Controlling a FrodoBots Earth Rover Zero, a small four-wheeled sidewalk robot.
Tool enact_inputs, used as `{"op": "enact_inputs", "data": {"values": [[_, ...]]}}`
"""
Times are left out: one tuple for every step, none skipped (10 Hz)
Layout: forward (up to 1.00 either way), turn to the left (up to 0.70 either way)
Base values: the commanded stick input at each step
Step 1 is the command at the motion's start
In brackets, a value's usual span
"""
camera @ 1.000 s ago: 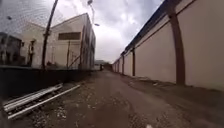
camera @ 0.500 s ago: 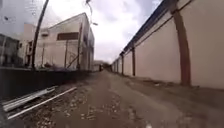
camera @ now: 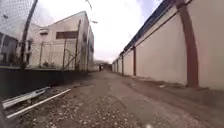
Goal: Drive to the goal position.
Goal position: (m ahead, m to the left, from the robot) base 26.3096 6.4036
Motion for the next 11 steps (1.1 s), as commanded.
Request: {"op": "enact_inputs", "data": {"values": [[0.70, 0.00], [0.70, 0.00], [0.70, 0.00], [0.70, 0.00], [0.70, 0.00], [0.70, 0.00], [0.70, 0.00], [0.70, 0.00], [0.70, 0.00], [0.70, 0.00], [0.70, 0.00]]}}
